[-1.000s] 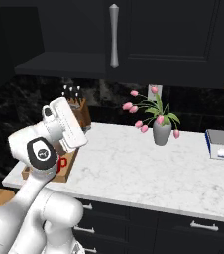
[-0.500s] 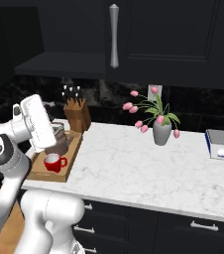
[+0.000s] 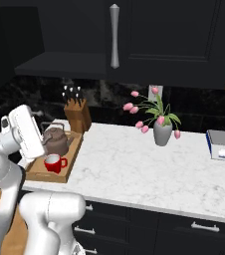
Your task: Pick the kettle from the counter and place it on the tray. Then pick the mug from the cabinet and place it on the tray. Then close the cabinet doors.
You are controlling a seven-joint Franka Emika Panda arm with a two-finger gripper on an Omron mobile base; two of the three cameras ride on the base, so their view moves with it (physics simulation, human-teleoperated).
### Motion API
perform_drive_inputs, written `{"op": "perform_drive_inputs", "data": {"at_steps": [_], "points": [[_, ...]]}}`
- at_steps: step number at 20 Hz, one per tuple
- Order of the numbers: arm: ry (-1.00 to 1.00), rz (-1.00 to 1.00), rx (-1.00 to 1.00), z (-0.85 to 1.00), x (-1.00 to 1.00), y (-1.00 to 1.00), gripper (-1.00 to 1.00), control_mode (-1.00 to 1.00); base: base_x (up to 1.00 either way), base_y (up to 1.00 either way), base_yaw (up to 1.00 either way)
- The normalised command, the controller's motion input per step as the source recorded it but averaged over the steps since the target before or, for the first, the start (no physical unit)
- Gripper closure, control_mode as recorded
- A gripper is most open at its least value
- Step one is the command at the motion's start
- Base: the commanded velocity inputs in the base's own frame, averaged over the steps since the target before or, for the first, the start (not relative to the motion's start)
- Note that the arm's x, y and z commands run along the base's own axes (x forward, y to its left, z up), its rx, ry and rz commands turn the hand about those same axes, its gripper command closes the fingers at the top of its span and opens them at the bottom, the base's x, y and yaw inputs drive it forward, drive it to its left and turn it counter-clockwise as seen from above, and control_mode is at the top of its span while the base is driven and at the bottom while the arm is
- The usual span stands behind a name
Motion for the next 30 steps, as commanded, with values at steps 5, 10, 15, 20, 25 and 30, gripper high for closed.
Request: {"op": "perform_drive_inputs", "data": {"at_steps": [5,10,15,20,25,30], "points": [[-0.04,-0.1,-0.09,0.0,-0.29,0.49,-1.0,-1.0,0.0,0.0,0.0],[0.0,-0.17,-0.01,0.0,-0.2,0.62,-1.0,-1.0,0.0,0.0,0.0],[0.05,-0.21,0.0,0.03,-0.02,0.68,-1.0,-1.0,0.0,0.0,0.0],[0.13,-0.22,-0.01,0.0,0.0,0.72,-1.0,-1.0,0.0,0.0,0.0],[0.09,-0.19,-0.07,-0.19,0.05,0.55,-1.0,-1.0,0.0,0.0,0.0],[0.05,-0.16,-0.05,-0.08,0.1,0.59,-1.0,-1.0,0.0,0.0,0.0]]}}
